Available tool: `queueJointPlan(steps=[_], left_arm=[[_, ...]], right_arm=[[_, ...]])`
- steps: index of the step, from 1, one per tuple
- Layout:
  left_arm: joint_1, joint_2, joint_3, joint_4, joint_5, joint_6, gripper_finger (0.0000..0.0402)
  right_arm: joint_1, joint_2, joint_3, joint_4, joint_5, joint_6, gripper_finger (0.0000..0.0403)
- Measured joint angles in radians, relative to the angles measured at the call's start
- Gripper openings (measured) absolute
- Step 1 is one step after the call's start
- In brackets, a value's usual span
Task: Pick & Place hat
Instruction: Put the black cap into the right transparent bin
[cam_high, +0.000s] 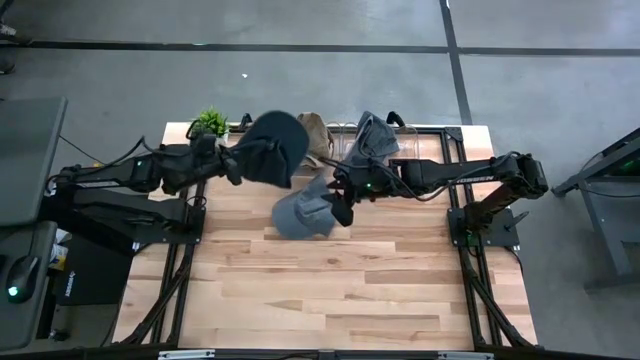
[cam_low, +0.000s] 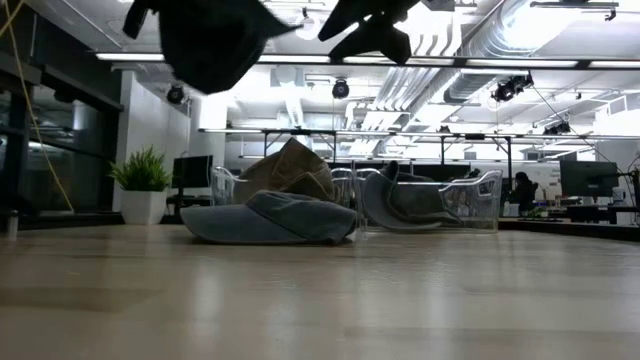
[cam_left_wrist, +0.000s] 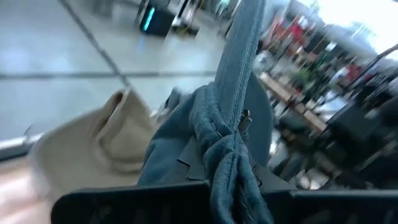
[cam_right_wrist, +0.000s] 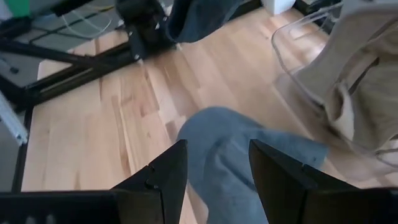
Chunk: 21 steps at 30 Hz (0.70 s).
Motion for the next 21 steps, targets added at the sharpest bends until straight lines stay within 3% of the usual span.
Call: queueJointPlan(steps=[12, 21], left_arm=[[0.000, 0.077, 0.000, 0.391, 0.032, 0.153, 0.0000], [0.000, 0.140, 0.000, 0.676, 0.059, 0.237, 0.0000]], right_arm=[[-0.003, 0.000, 0.000, 0.167, 0.060, -0.060, 0.0165], [-0.002, 0.000, 0.000, 0.257, 0.186, -0.293, 0.0165]])
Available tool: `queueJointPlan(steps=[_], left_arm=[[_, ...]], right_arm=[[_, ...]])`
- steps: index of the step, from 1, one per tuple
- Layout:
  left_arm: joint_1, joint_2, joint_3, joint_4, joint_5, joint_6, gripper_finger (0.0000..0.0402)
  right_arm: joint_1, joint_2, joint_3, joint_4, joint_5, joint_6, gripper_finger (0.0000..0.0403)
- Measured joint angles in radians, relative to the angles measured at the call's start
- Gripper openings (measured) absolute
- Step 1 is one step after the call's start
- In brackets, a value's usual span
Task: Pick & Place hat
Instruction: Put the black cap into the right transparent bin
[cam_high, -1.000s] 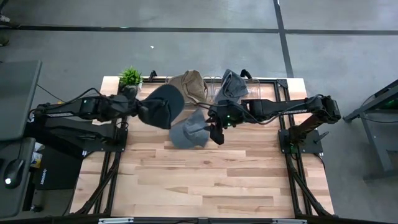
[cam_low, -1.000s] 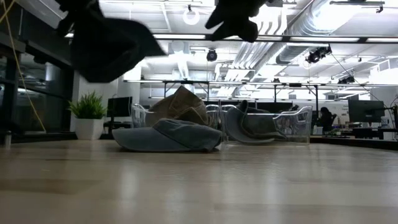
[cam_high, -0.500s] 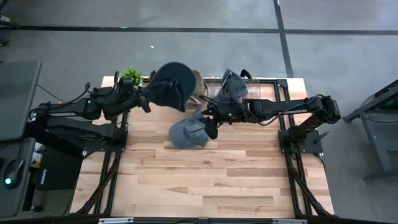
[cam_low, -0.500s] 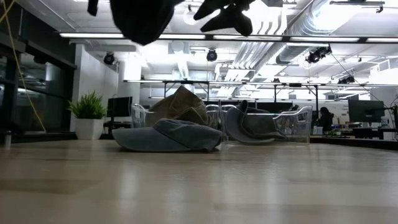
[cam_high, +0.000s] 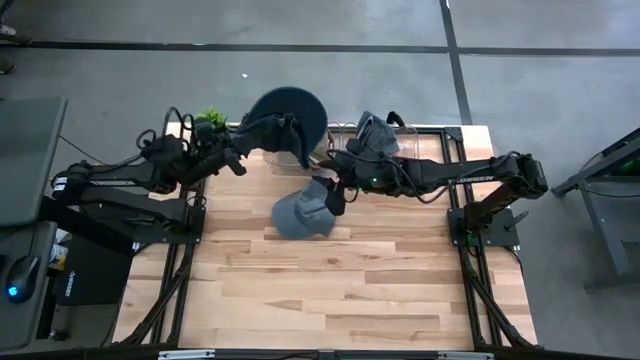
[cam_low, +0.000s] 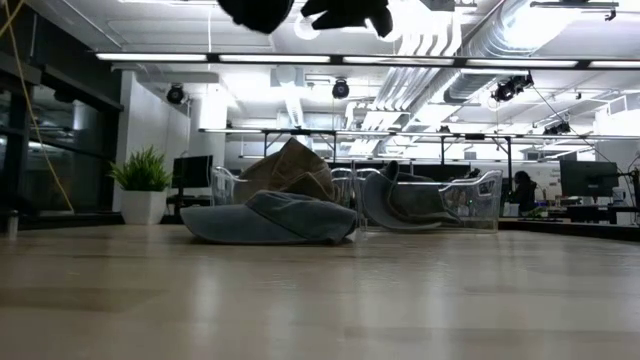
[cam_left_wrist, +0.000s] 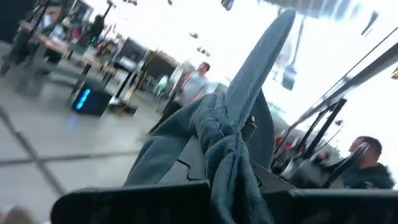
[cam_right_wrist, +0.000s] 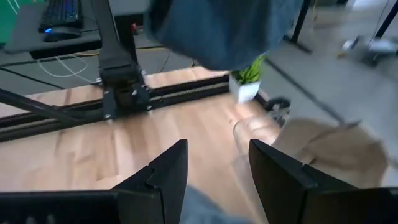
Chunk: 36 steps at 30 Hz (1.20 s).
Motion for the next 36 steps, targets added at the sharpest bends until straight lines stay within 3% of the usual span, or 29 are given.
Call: queueJointPlan(steps=[12, 36], left_arm=[[0.001, 0.068, -0.001, 0.227, 0.079, 0.019, 0.0000], [0.001, 0.123, 0.001, 0.376, 0.140, 0.063, 0.0000]], right_arm=[[-0.017, 0.000, 0.000, 0.231, 0.078, -0.234, 0.0165], [-0.042, 0.039, 0.000, 0.326, 0.002, -0.177, 0.0166]])
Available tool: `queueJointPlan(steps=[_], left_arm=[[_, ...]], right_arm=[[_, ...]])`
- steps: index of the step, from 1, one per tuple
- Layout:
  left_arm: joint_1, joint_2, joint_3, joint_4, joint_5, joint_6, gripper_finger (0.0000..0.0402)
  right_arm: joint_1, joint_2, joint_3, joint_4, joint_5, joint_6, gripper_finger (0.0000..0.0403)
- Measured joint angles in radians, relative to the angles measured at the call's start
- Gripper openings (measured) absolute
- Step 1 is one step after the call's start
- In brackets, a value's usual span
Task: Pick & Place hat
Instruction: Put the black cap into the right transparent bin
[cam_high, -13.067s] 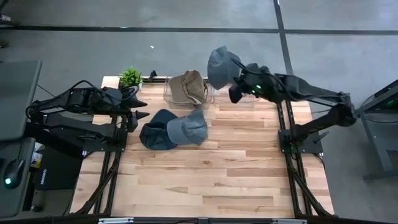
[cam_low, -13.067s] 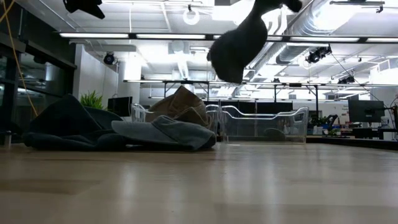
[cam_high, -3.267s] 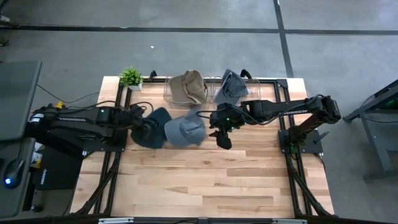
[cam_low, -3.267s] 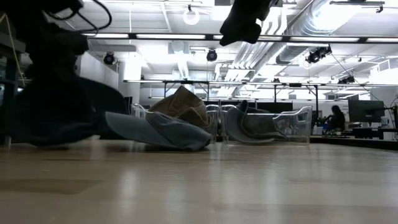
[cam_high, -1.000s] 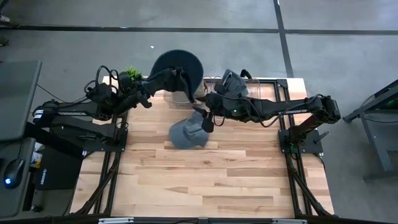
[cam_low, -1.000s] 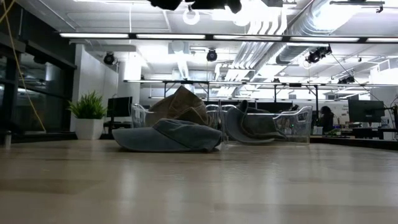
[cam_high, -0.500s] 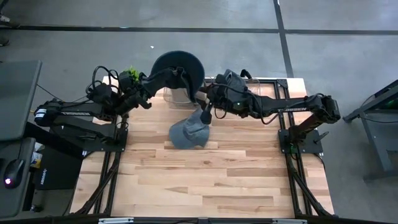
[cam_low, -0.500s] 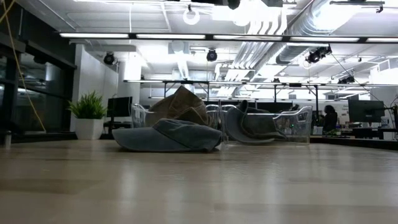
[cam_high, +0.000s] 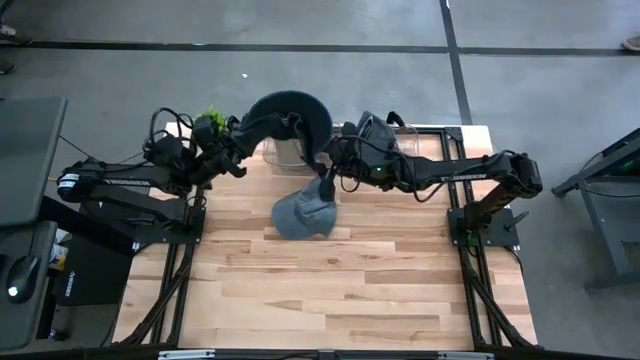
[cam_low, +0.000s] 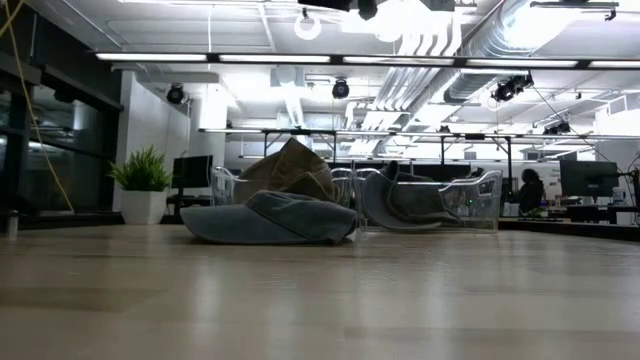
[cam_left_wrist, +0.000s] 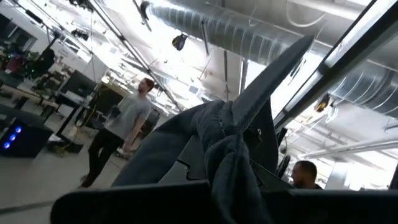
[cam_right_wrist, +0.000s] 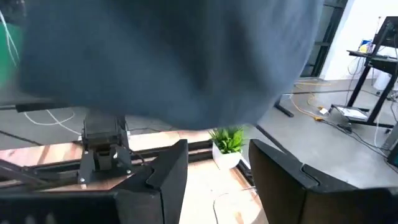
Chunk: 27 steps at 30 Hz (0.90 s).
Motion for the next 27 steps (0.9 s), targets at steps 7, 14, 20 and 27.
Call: queueJointPlan(steps=[7, 14, 20, 27], left_arm=[[0.000, 0.003, 0.020, 0.004, 0.016, 0.020, 0.0000], [0.000, 0.002, 0.111, -0.096, 0.035, 0.071, 0.0000], [0.000, 0.005, 0.157, -0.177, 0.034, 0.095, 0.0000], [0.000, -0.005, 0.162, -0.176, 0.031, 0.096, 0.0000]], right_arm=[[0.000, 0.033, 0.000, 0.051, -0.013, -0.003, 0.0165], [0.000, 0.110, 0.000, 0.147, -0.054, 0.013, 0.0165], [0.000, 0.194, 0.000, 0.379, -0.082, 0.024, 0.0165], [0.000, 0.294, 0.000, 0.691, -0.078, 0.025, 0.0165]])
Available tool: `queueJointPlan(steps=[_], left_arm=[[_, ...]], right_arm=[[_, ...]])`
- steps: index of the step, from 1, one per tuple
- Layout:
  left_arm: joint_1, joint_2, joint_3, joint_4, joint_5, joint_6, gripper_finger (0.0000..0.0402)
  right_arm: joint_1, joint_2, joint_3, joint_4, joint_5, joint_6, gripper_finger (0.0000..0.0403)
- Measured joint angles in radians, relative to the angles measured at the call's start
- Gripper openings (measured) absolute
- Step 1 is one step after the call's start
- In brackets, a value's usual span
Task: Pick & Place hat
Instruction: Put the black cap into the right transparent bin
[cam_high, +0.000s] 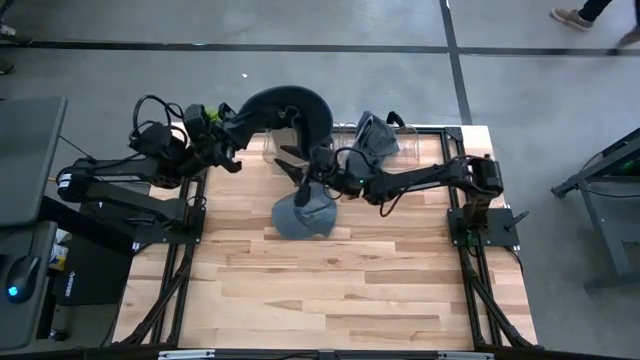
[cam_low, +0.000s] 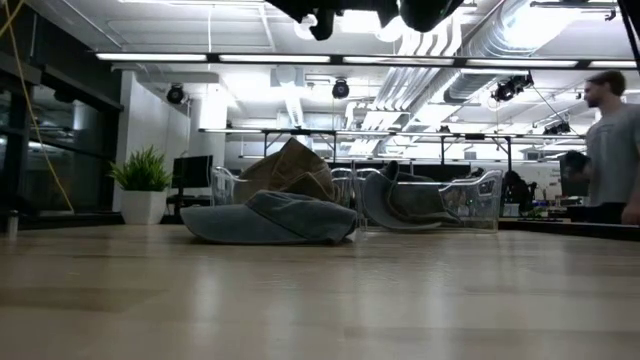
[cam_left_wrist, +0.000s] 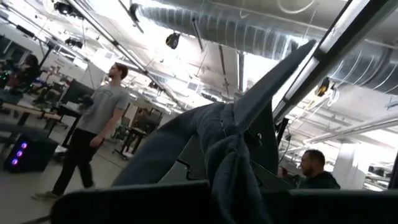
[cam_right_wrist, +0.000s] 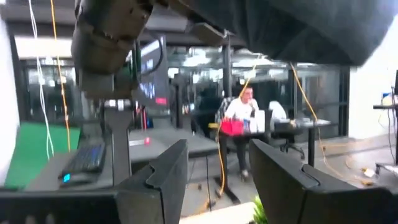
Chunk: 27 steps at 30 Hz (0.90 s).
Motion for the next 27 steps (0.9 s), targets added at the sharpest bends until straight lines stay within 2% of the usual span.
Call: queueJointPlan(steps=[8, 27], left_arm=[[0.000, -0.018, 0.000, 0.007, -0.004, -0.017, 0.0000], [0.000, -0.016, 0.000, 0.008, 0.012, -0.040, 0.0000]], right_arm=[[-0.007, 0.054, 0.000, 0.111, 0.070, 0.003, 0.0165], [-0.037, 0.056, 0.000, 0.135, 0.070, -0.034, 0.0165]])
